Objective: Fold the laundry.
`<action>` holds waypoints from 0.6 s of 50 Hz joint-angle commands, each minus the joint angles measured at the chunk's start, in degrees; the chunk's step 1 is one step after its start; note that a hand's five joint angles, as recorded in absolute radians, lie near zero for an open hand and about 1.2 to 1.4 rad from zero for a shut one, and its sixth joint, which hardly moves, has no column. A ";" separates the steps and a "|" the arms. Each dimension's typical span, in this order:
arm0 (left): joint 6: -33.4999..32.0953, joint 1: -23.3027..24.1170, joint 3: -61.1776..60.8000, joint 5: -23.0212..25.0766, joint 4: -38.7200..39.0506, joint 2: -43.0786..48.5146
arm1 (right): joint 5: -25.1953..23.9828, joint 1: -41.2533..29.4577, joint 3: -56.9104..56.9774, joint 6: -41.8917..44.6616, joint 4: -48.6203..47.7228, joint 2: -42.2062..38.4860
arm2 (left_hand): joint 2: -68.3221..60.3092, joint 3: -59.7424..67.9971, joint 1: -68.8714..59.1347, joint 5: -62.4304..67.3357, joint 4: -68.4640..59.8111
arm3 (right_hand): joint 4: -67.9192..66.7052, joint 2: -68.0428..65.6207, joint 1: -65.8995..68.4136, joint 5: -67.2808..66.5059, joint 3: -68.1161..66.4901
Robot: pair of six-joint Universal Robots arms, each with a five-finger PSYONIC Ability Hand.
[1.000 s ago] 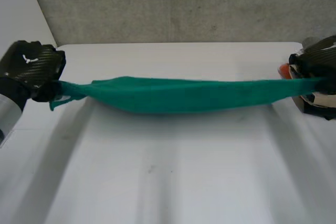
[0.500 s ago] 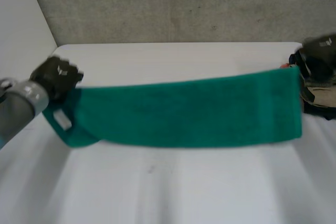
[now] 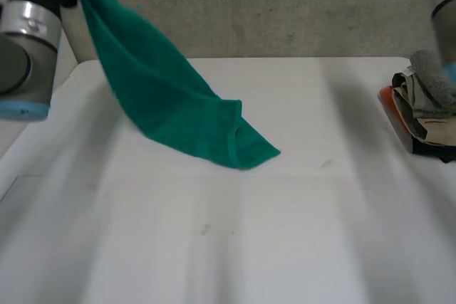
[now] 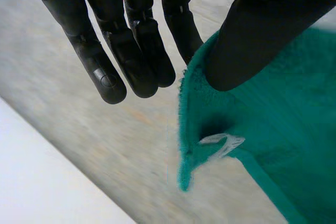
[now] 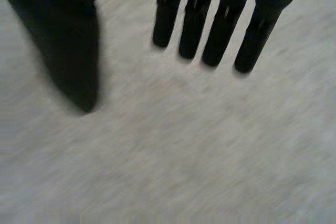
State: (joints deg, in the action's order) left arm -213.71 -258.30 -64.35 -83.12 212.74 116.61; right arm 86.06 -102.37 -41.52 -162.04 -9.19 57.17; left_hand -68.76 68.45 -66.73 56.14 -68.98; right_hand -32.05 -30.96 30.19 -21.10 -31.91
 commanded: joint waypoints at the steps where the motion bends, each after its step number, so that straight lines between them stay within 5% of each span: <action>1: 0.48 2.53 -12.18 3.74 -1.37 -10.41 | -6.34 -2.40 -0.23 0.14 12.26 -4.69 | -11.24 11.55 -13.27 13.86 -11.02 | 22.05 20.96 -20.19 21.10 21.91; 14: 0.93 5.52 -22.65 6.91 -1.80 -31.61 | -16.01 -11.08 6.35 -0.30 21.58 -17.16 | -11.24 11.55 -13.27 13.86 -11.02 | 22.05 20.96 -20.19 21.10 21.91; 28: 3.56 11.15 -28.46 8.32 -1.81 -46.12 | -15.22 -21.73 23.57 -6.01 21.32 -36.59 | -11.24 11.55 -13.27 13.86 -11.02 | 21.30 20.21 -19.44 20.35 21.16; 30: 3.74 11.15 -28.90 8.41 -1.81 -46.91 | -14.17 -22.09 26.65 -5.92 21.41 -39.67 | -11.24 11.55 -13.27 13.86 -11.02 | 7.91 6.82 -6.04 6.96 7.76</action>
State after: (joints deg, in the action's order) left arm -211.21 -247.90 -91.67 -74.76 210.74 73.21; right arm 69.80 -122.23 -23.60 -167.06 12.30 26.02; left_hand -68.81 68.50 -66.73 56.15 -68.99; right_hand -12.20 -12.47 13.27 -2.58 -12.23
